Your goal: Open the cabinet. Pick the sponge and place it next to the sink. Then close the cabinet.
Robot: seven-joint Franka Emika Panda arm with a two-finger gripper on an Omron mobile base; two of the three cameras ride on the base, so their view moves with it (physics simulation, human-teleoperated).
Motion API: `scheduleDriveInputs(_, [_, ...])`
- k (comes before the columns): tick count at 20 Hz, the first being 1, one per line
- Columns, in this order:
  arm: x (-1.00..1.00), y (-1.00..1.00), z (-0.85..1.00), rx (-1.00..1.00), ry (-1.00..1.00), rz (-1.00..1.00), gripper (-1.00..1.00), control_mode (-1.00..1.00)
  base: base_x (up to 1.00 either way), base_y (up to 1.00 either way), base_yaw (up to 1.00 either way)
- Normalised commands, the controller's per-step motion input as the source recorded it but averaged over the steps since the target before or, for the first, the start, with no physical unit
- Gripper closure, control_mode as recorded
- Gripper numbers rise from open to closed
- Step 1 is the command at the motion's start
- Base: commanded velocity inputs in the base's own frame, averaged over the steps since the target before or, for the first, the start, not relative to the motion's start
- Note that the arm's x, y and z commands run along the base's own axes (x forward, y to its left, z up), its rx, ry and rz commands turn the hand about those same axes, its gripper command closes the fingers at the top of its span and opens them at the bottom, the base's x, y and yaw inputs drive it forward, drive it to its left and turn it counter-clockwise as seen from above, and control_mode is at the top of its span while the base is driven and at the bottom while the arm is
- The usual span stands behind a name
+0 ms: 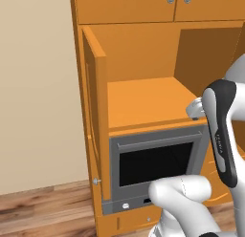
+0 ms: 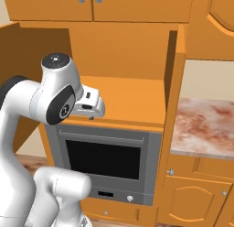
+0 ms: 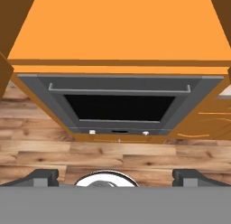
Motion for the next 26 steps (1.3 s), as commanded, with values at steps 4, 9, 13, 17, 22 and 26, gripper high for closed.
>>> scheduleDriveInputs(4, [0.00, 0.00, 0.00, 0.00, 0.00, 0.00, -1.00, -1.00, 0.00, 0.00, 0.00])
scheduleDriveInputs(9, [0.00, 0.00, 0.00, 0.00, 0.00, 0.00, -1.00, -1.00, 0.00, 0.00, 0.00])
scheduleDriveInputs(13, [0.00, 0.00, 0.00, 0.00, 0.00, 0.00, -1.00, -1.00, 0.00, 0.00, 0.00])
scheduleDriveInputs(17, [-0.42, 0.00, 0.01, 0.01, -0.06, 0.01, -1.00, -1.00, 0.00, 0.00, 0.00])
scheduleDriveInputs(22, [-0.53, 0.00, 0.05, 0.05, -0.16, 0.03, -1.00, -1.00, 0.00, 0.00, 0.00])
scheduleDriveInputs(26, [-0.76, -0.02, 0.09, 0.03, -0.16, 0.00, -1.00, -1.00, 0.00, 0.00, 0.00])
